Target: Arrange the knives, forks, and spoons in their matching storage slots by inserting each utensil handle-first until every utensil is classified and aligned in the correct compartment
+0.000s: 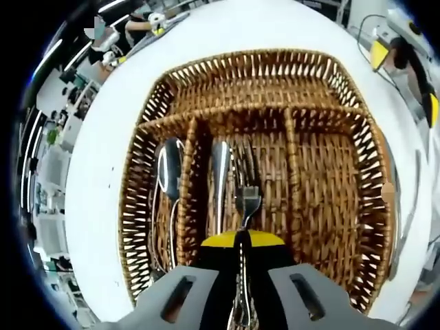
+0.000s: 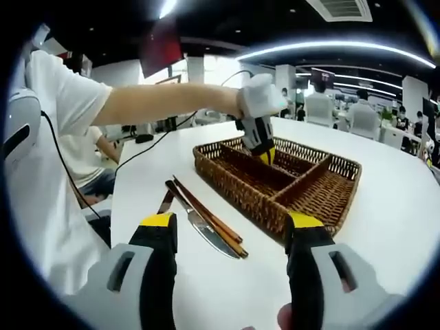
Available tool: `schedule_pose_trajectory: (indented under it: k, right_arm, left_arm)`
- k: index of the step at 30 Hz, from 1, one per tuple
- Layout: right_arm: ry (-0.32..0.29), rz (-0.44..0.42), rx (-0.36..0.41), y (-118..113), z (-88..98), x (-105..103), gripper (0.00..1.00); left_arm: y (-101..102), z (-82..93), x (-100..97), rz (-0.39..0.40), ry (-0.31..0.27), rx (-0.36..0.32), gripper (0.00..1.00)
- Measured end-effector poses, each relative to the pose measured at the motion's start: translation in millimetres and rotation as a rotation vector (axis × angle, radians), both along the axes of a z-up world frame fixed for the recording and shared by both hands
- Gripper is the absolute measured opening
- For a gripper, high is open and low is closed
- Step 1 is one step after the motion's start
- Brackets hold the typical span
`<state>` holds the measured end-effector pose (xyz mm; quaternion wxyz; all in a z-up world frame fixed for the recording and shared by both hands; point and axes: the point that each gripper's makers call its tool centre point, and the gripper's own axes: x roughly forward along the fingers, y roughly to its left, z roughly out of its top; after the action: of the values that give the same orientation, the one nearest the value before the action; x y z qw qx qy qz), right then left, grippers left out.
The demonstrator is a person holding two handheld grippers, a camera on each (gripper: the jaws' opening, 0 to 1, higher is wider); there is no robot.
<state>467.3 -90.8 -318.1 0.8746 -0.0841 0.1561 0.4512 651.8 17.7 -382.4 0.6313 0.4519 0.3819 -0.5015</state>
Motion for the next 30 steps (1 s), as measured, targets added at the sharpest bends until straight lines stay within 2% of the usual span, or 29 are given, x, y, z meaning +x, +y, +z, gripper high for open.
schedule_pose_trajectory:
  k: [11, 20, 24, 26, 30]
  right_arm:
    - [0.002, -0.002, 0.006, -1, -1.1, 0, 0.65]
    - [0.003, -0.007, 0.006, -4, -2.0, -1, 0.65]
    - [0.006, -0.006, 0.004, -3, -3.5, -1, 0.65]
    - [0.005, -0.005, 0.008, -2, -3.0, 0, 0.65]
    - [0.007, -0.003, 0.004, -2, -3.7, -1, 0.65]
  left_arm:
    - [1, -1.3, -0.2, -0.007, -0.01, 0.006, 0.02]
    - [6, -1.1, -3.2, -0.04, 0.034, 0.002, 0.04]
    - [14, -4.6, -1.3, -0.026, 0.046, 0.017, 0.04]
    - [14, -4.8, -2.3, -0.021, 0.061, 0.004, 0.03]
    - [14, -4.3, -2.8, -0.042, 0.053, 0.002, 0.02]
